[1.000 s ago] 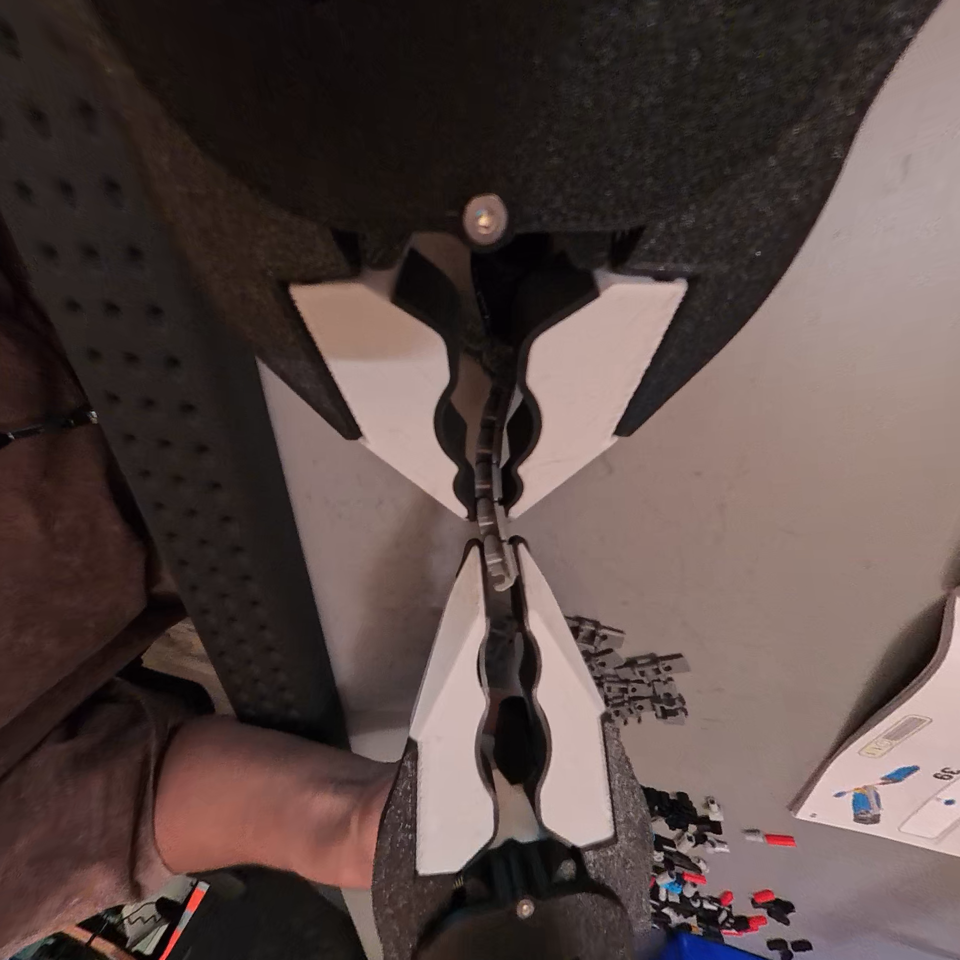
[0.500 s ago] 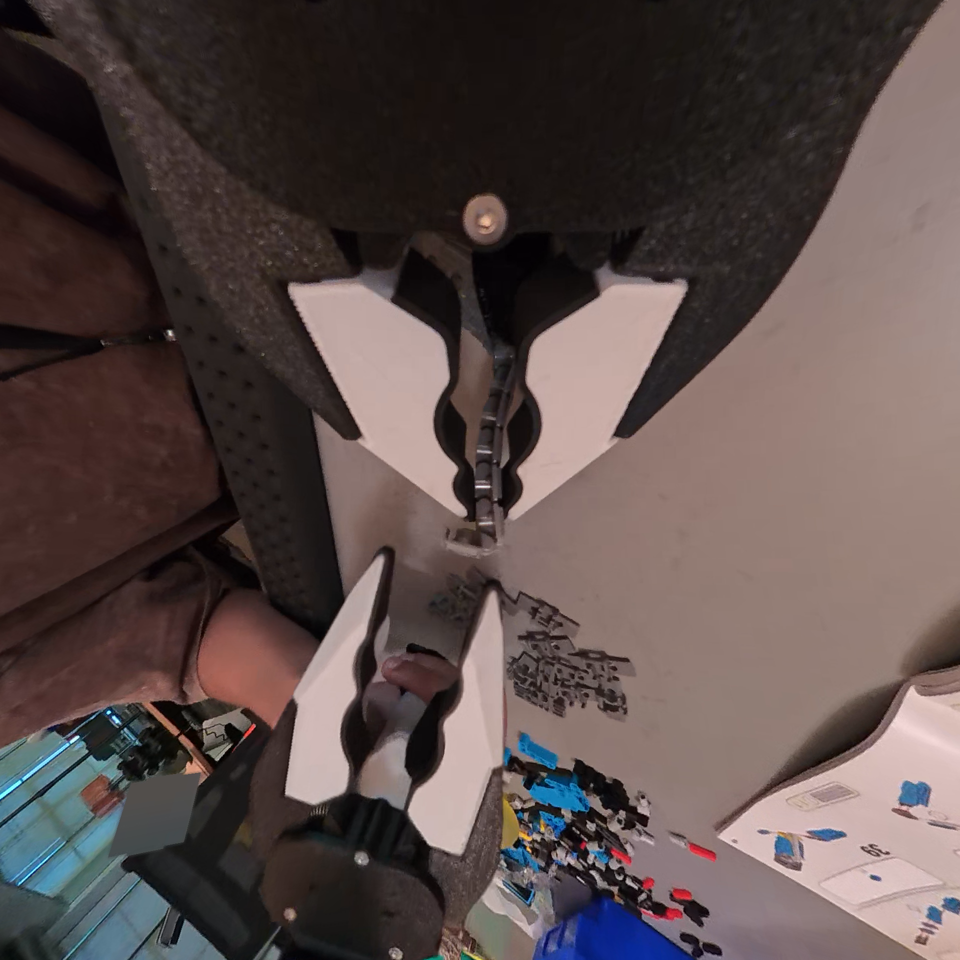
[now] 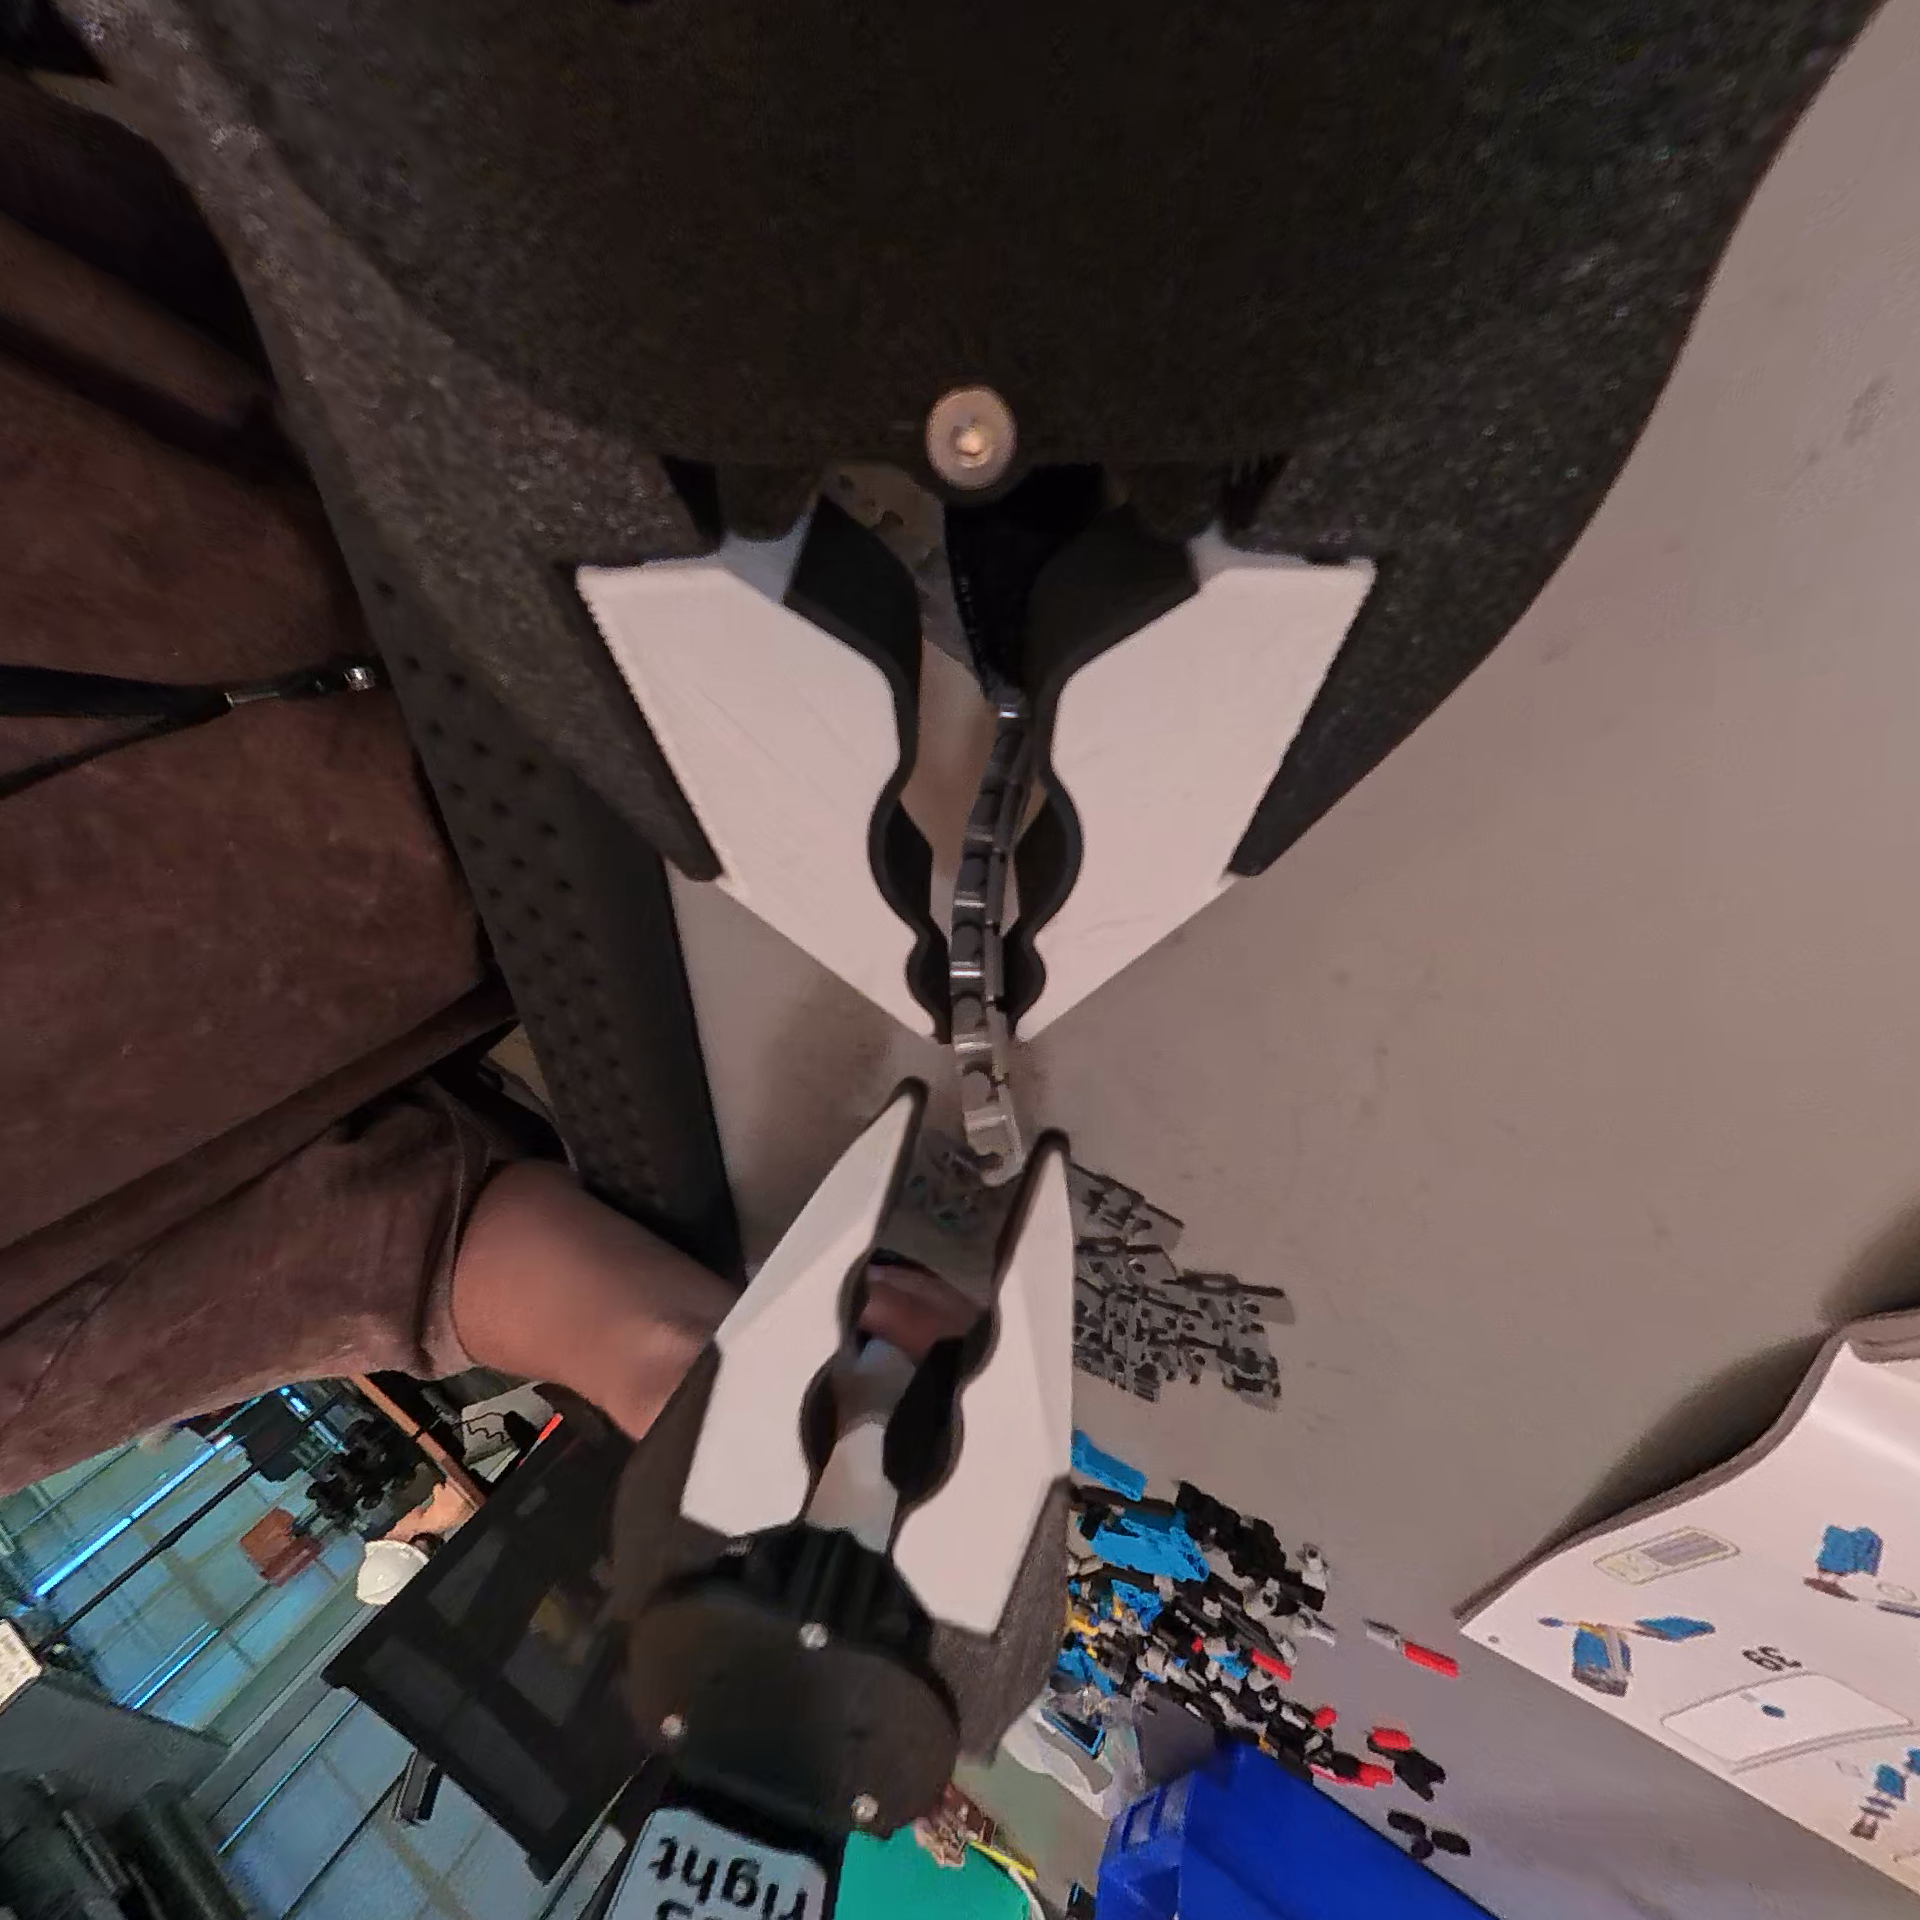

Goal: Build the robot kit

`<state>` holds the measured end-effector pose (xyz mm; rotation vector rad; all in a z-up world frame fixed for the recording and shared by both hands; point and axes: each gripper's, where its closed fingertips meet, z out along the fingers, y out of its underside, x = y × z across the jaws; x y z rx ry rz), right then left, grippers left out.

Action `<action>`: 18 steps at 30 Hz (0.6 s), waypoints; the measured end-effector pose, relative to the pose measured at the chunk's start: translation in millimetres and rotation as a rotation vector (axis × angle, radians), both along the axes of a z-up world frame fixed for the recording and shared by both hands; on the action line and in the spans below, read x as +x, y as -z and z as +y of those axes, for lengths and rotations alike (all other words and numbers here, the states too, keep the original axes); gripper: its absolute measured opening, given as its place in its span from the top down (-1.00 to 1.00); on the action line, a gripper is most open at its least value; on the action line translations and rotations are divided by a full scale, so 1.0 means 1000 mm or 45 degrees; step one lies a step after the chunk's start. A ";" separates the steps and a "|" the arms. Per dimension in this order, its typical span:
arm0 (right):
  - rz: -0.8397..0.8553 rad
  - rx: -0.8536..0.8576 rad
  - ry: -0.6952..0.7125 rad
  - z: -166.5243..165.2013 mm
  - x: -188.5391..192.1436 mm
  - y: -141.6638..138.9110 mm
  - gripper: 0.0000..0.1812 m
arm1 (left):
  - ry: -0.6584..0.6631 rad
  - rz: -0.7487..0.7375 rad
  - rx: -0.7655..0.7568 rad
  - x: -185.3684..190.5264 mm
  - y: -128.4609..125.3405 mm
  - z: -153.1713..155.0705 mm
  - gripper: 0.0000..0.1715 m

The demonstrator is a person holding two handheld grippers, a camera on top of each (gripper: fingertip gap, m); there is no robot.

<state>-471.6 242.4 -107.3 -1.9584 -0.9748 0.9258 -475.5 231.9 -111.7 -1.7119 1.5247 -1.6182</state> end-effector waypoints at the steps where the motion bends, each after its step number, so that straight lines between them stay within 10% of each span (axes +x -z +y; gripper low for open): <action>1: 0.007 -0.006 -0.004 0.000 -0.001 0.001 0.75 | 0.004 -0.007 0.000 0.000 -0.001 0.000 0.91; 18: 0.231 -0.337 -0.071 -0.009 -0.003 0.002 0.94 | -0.002 -0.073 0.007 0.002 -0.009 -0.003 0.91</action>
